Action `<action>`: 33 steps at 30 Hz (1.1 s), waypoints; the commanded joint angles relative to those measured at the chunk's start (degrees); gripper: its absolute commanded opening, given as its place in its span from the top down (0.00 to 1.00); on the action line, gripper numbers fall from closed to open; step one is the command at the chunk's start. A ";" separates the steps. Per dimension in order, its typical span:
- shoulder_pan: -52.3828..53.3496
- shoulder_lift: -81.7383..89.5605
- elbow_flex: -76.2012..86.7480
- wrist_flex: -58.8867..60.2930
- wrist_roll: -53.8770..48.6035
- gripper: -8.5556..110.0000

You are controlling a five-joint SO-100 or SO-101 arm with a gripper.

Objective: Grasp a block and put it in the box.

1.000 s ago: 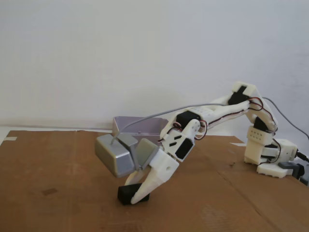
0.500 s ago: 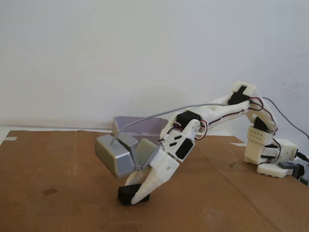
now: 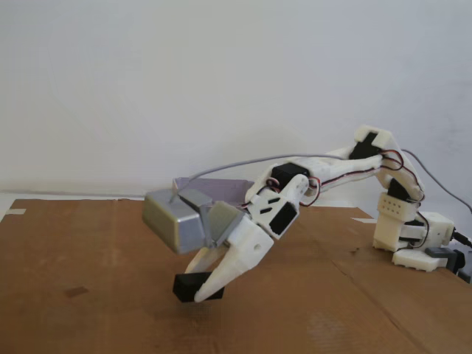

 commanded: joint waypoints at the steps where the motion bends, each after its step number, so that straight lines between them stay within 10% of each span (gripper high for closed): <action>1: 0.44 2.99 -9.49 -0.09 -0.26 0.91; 33: 7.56 2.90 -27.33 19.51 -4.31 0.91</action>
